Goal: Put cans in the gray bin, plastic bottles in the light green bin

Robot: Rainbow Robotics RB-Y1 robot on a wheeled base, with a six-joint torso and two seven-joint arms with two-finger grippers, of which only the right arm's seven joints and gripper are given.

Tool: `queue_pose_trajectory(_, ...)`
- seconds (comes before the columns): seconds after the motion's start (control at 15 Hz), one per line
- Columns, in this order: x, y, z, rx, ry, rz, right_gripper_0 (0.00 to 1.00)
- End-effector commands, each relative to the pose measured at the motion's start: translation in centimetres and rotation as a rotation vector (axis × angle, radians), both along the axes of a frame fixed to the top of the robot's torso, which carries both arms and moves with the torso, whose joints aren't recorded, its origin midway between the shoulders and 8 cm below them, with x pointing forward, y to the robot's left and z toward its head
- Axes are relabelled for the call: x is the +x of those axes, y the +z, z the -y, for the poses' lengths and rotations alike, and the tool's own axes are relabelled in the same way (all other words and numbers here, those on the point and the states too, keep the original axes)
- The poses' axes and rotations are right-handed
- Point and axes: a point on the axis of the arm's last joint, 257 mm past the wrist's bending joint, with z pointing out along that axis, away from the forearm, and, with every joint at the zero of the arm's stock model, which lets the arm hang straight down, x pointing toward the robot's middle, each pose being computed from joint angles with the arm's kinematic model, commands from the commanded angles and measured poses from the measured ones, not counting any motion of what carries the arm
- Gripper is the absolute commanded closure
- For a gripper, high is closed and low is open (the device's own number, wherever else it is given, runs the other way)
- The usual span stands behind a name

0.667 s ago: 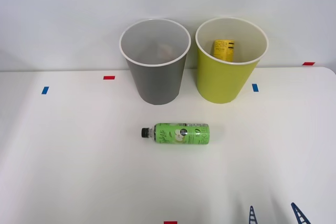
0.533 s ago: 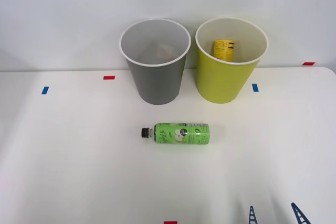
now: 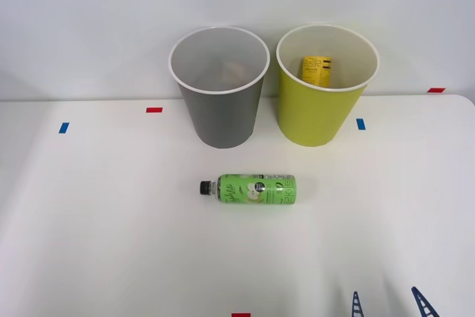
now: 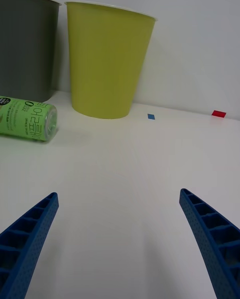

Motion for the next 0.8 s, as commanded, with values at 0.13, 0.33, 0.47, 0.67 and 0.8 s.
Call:
queue_pose_trajectory(0.13, 0.00, 0.00, 0.00, 0.000, 0.000, 0.000, 0.17)
queue_pose_trajectory(0.33, 0.00, 0.00, 0.00, 0.000, 0.000, 0.000, 0.17)
queue_pose_trajectory(0.47, 0.00, 0.00, 0.00, 0.000, 0.000, 0.000, 0.17)
queue_pose_trajectory(0.67, 0.00, 0.00, 0.00, 0.000, 0.000, 0.000, 0.17)
queue_pose_trajectory(0.8, 0.00, 0.00, 0.00, 0.000, 0.000, 0.000, 0.17)
